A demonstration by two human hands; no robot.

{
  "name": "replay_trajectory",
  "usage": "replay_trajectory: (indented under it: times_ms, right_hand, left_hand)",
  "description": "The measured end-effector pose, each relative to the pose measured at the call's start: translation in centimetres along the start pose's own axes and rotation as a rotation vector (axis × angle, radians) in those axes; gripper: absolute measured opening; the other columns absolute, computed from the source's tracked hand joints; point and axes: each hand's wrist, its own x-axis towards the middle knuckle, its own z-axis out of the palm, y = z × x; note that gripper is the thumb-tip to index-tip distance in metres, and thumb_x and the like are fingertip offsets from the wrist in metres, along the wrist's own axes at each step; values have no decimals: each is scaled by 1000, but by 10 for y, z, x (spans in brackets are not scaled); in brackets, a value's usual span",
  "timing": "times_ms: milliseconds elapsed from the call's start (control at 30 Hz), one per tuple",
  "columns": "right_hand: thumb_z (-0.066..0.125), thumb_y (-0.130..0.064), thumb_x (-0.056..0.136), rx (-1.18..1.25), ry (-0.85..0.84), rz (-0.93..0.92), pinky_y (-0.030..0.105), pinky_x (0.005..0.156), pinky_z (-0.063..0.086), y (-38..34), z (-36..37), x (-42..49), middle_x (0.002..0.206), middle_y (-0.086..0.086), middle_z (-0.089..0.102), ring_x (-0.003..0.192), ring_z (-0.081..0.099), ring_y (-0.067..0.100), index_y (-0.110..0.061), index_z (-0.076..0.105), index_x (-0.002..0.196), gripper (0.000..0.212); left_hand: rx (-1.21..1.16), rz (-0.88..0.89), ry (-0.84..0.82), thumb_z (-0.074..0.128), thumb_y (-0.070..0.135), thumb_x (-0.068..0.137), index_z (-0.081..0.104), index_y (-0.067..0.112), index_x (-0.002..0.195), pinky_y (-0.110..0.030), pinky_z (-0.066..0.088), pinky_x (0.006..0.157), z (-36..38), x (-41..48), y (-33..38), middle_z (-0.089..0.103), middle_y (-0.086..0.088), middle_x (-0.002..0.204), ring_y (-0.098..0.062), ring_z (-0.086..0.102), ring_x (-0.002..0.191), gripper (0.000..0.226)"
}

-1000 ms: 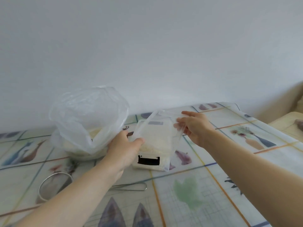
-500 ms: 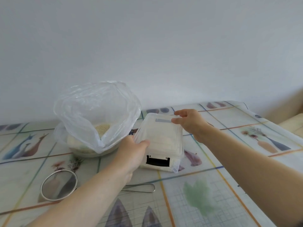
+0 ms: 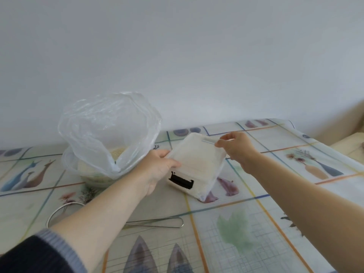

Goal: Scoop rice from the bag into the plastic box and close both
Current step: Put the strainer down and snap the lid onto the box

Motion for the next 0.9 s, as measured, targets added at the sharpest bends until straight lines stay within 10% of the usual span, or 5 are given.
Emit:
replay_trajectory:
  times_ms: [200, 300, 567, 767, 900]
  right_hand:
    - [78, -25, 75, -11, 37, 38, 30, 44, 46, 11, -23, -20, 69, 11, 63, 47, 55, 20, -9, 53, 80, 30]
    - [75, -28, 80, -22, -14, 44, 26, 40, 40, 18, -30, -32, 60, 10, 62, 38, 53, 18, -7, 56, 74, 29]
    - [71, -39, 77, 222, -74, 256, 32, 59, 45, 25, -14, -29, 86, 8, 57, 69, 54, 21, -3, 55, 113, 53]
    - [73, -32, 81, 356, -76, 246, 41, 80, 56, 23, -2, -25, 103, 15, 67, 86, 65, 30, -5, 63, 101, 35]
    - [62, -23, 91, 268, -16, 86, 41, 89, 50, 23, 2, -31, 90, 14, 66, 82, 56, 26, -1, 67, 83, 24]
  left_hand:
    - [105, 88, 266, 62, 18, 88, 60, 4, 83, -28, 37, 61, 15, 18, 4, 59, -17, 83, -25, 54, 71, 16]
    - [28, 6, 310, 58, 23, 90, 60, -8, 108, -28, 34, 58, 21, 20, 1, 65, -26, 108, -32, 58, 86, 36]
    - [-197, -88, 195, 66, 14, 78, 62, 2, 113, -51, 46, 100, 18, 4, -9, 66, -22, 116, -39, 61, 110, 38]
    - [-74, 62, 283, 61, 4, 86, 63, 16, 69, -30, 43, 69, 20, 7, -6, 65, -10, 84, -25, 57, 78, 22]
    - [13, 170, 328, 58, 11, 91, 63, 21, 73, -27, 43, 63, 23, 5, -13, 70, -10, 89, -23, 59, 76, 21]
